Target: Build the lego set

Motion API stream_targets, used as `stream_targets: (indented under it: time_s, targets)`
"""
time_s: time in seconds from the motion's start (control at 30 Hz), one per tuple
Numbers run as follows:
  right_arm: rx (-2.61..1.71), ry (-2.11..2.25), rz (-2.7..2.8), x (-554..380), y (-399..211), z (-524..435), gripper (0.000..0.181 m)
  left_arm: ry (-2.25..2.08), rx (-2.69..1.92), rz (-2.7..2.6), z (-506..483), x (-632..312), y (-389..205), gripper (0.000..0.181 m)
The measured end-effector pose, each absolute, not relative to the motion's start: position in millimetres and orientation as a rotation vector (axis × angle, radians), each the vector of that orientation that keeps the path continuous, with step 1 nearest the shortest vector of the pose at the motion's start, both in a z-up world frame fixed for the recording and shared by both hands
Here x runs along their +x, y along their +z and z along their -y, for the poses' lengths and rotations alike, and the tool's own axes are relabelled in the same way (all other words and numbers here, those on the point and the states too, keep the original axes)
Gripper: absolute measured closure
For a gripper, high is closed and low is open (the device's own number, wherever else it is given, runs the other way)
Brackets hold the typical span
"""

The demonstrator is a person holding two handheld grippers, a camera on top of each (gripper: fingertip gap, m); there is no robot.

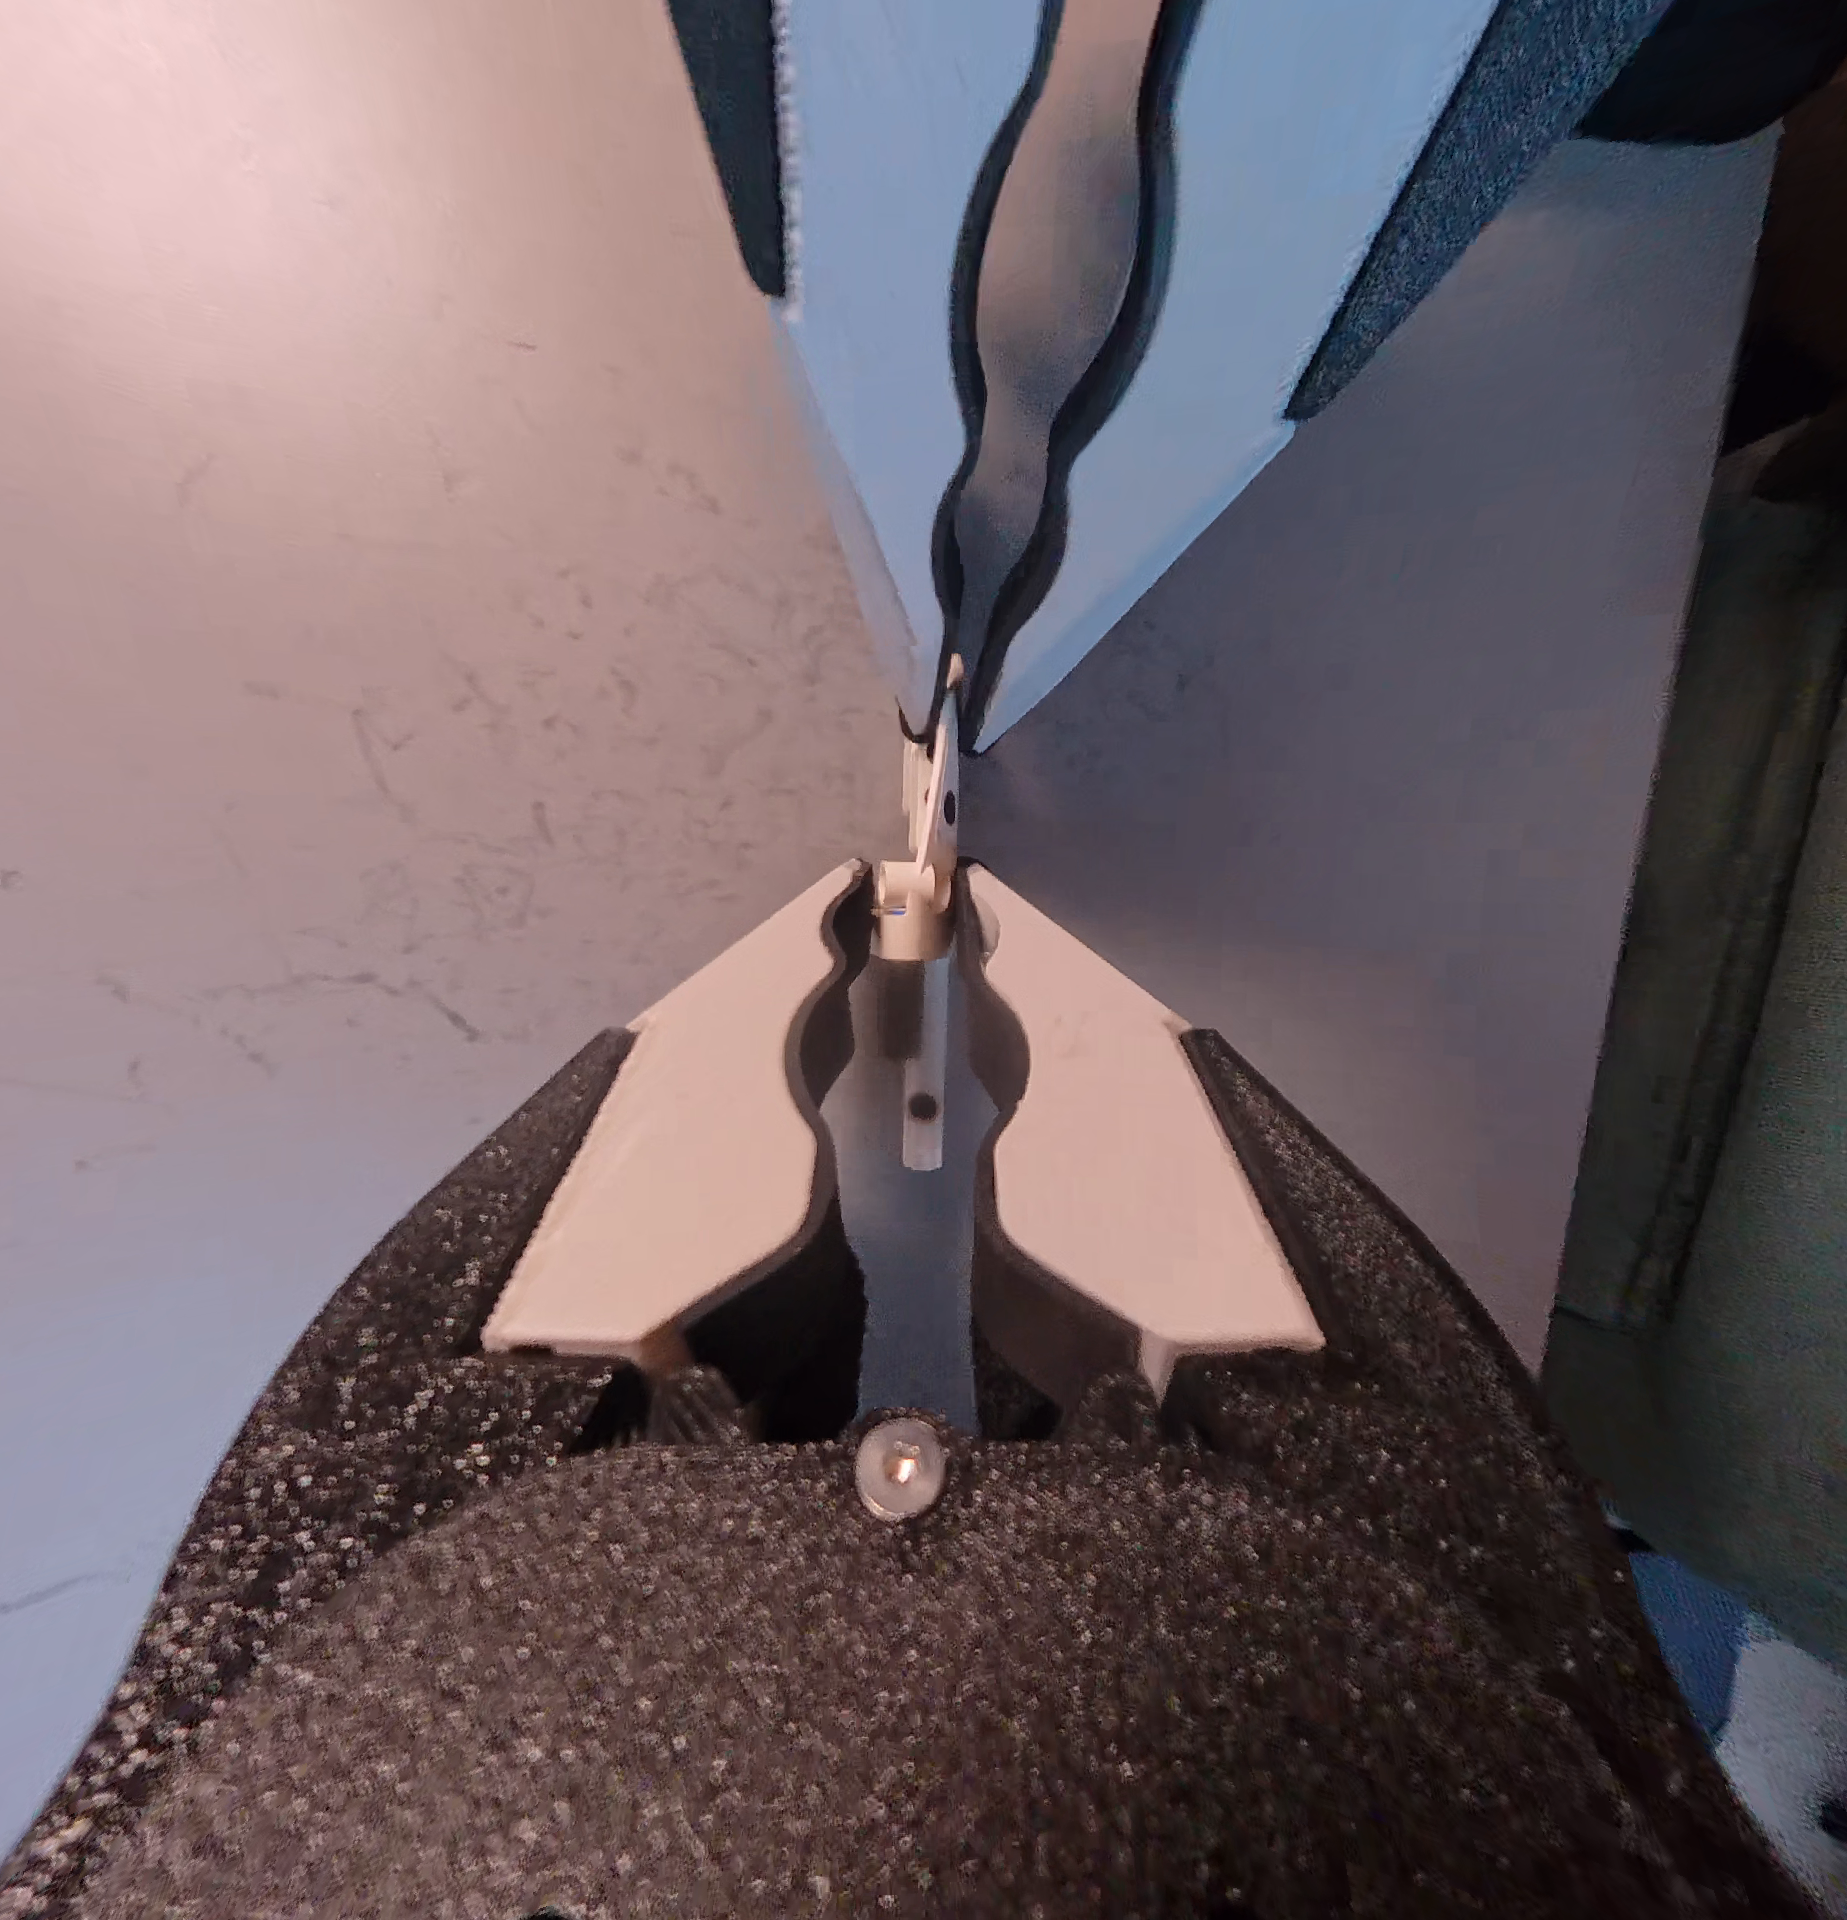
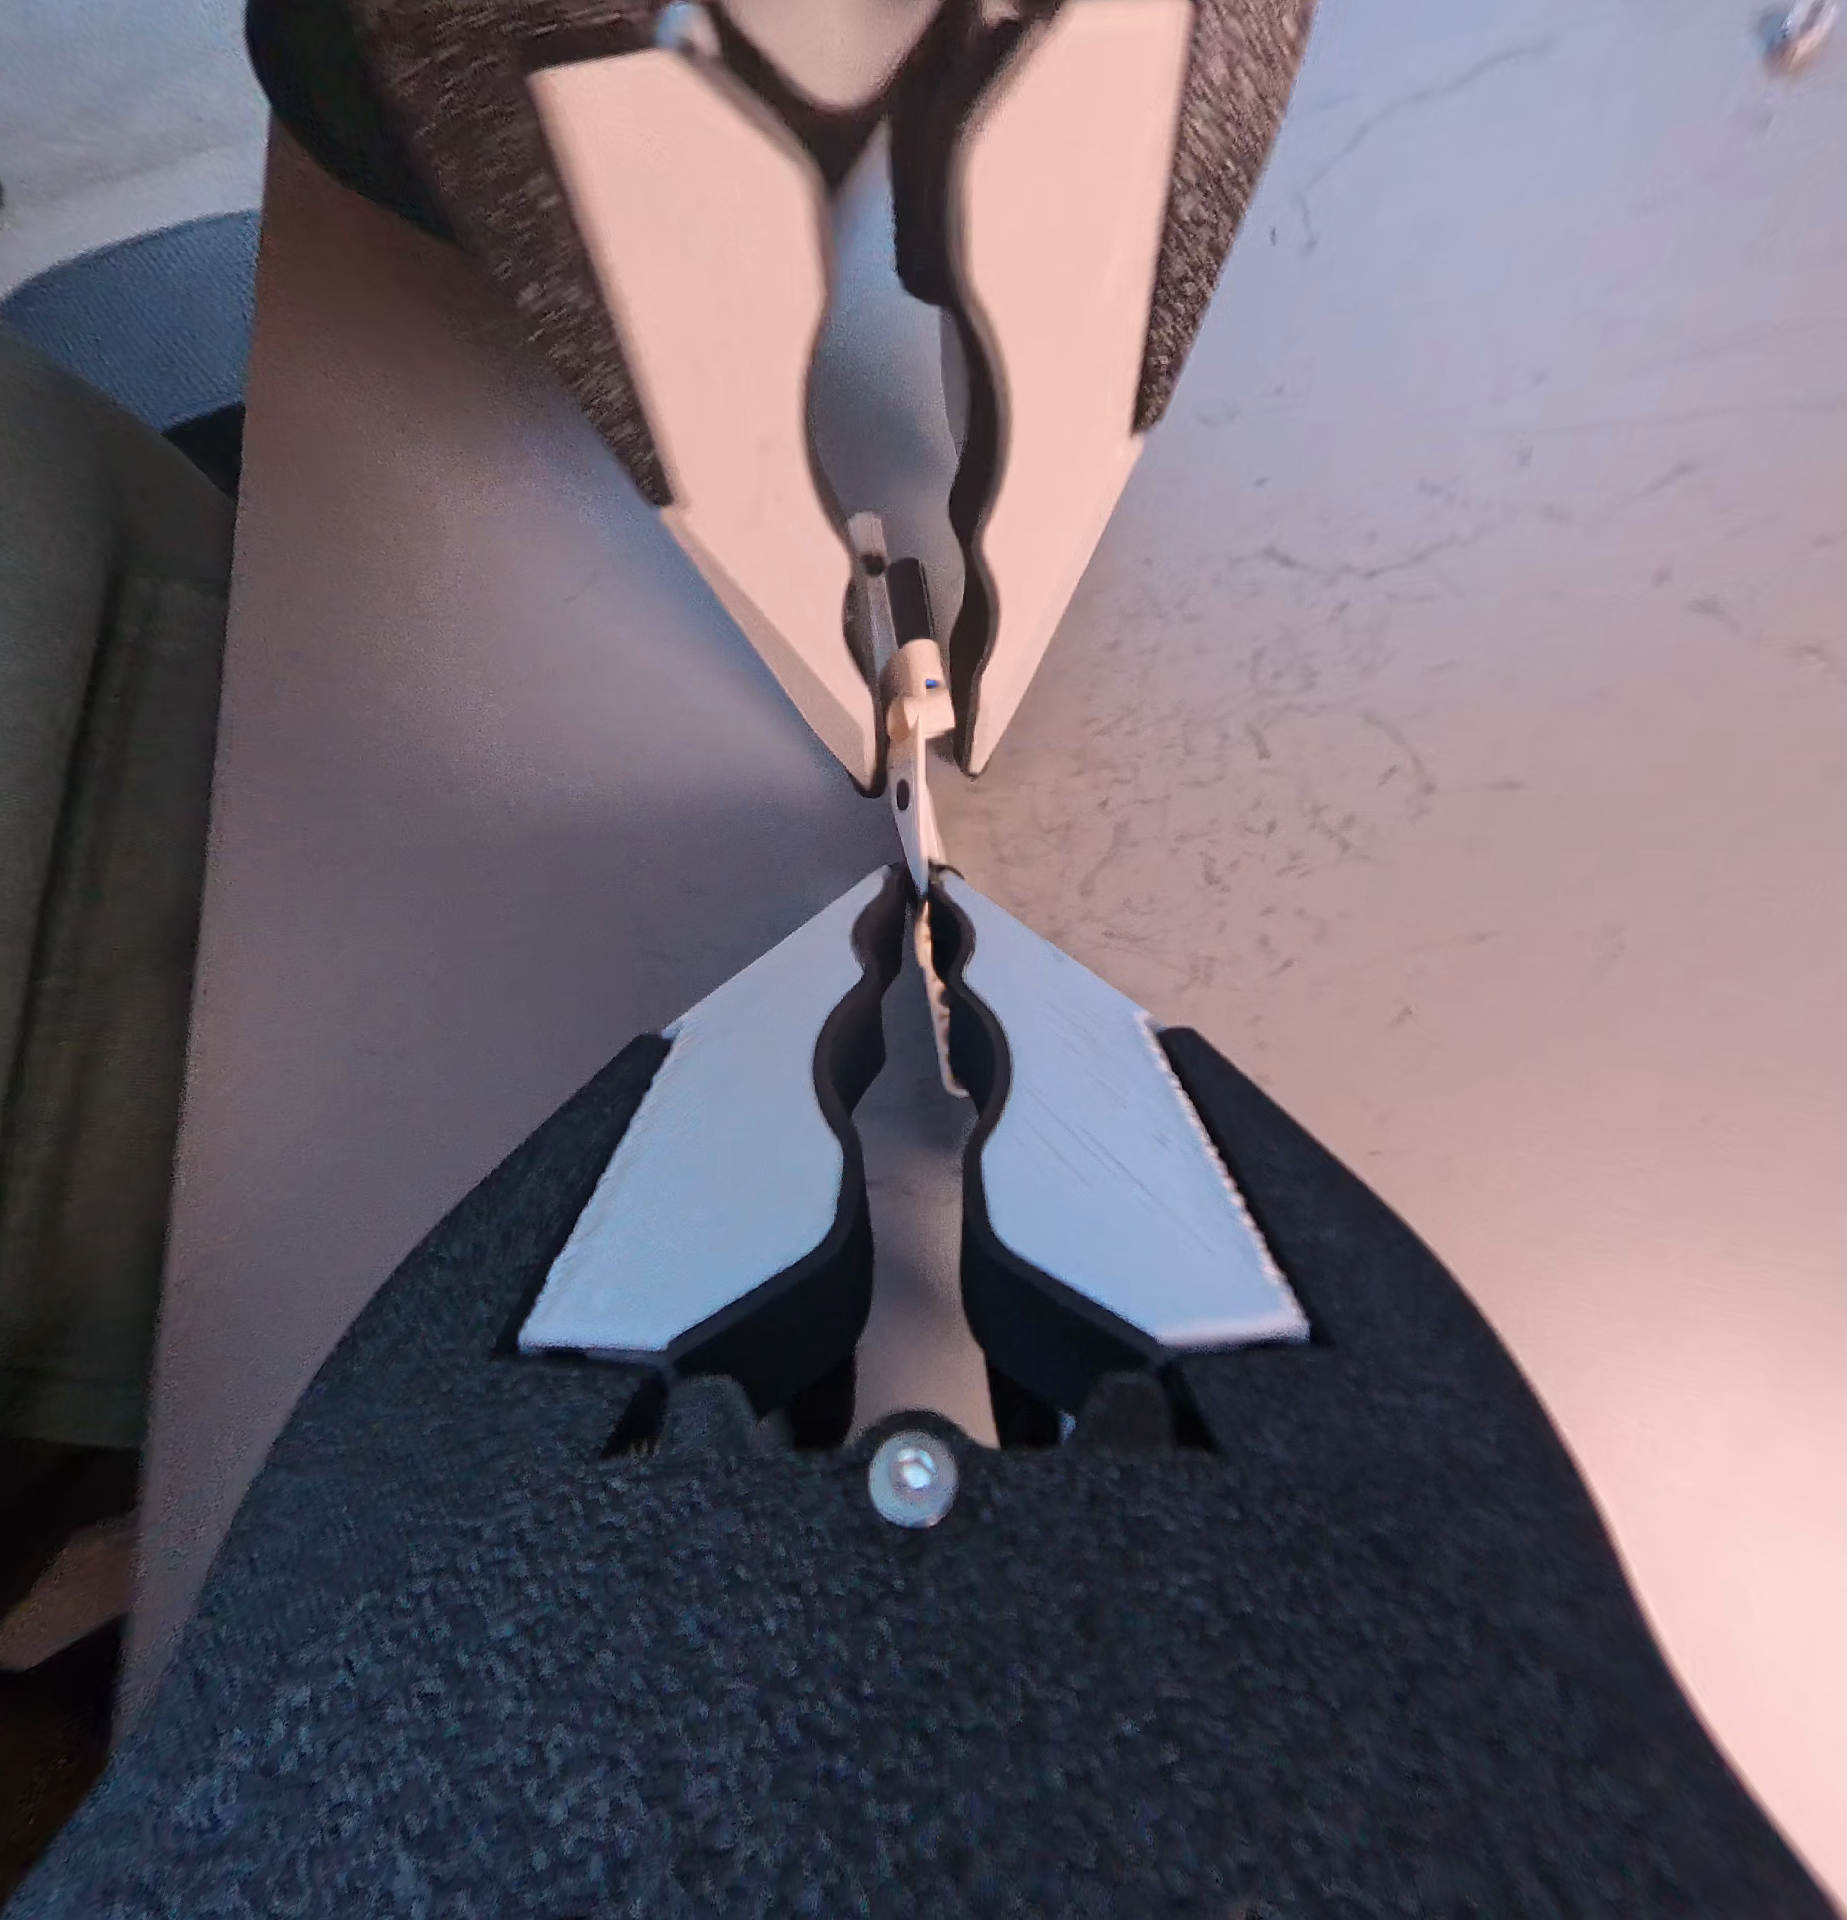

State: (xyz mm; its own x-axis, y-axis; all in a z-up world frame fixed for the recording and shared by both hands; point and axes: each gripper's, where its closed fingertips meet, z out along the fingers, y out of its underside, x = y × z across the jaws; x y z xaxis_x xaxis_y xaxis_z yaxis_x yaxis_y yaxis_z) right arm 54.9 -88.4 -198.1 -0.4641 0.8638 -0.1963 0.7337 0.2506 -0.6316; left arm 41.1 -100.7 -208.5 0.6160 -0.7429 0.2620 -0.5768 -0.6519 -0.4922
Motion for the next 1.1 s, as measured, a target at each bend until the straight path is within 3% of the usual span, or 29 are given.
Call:
stream_targets:
  time_s: [0.03, 0.1, 0.3, 0.37, 0.43, 0.53, 0.6, 0.7, 0.83, 1.1]
  targets:
    - [-1.417, 1.037, 2.301, 55.4, -191.6, 91.2, 0.169, -0.741, -2.469, -1.015, 103.3, 44.0, -204.3, 0.166]
    - [-1.276, 1.128, 2.198, 55.9, -169.8, 98.2, 0.148, -0.945, -2.428, -0.905, 104.7, 44.6, -191.4, 0.166]
    - [-0.674, 0.567, 2.104, 64.6, -154.1, 98.0, 0.134, -1.622, -2.298, -0.725, 121.2, 53.5, -152.5, 0.167]
    - [-0.624, 0.516, 2.075, 63.0, -151.2, 101.9, 0.136, -1.733, -2.266, -0.732, 125.4, 59.6, -148.2, 0.167]
    - [-0.651, 0.565, 2.032, 63.1, -143.3, 102.0, 0.155, -1.793, -2.241, -0.750, 130.1, 65.7, -146.4, 0.167]
    - [-0.746, 0.688, 2.013, 68.0, -137.3, 101.0, 0.158, -1.821, -2.172, -0.703, 126.9, 68.5, -138.1, 0.167]
    - [-0.827, 0.802, 1.981, 70.7, -132.1, 101.9, 0.160, -1.783, -2.111, -0.676, 121.9, 65.1, -131.0, 0.163]
    - [-0.981, 0.927, 1.895, 72.7, -125.5, 94.1, 0.167, -1.579, -2.035, -0.674, 115.0, 54.9, -122.4, 0.143]
    - [-1.107, 1.104, 1.772, 77.6, -116.7, 91.5, 0.168, -1.147, -1.931, -0.705, 109.9, 48.4, -117.4, 0.139]
    - [-1.196, 1.234, 1.737, 82.5, -117.0, 96.4, 0.171, -0.629, -1.919, -0.776, 111.7, 46.2, -129.8, 0.162]
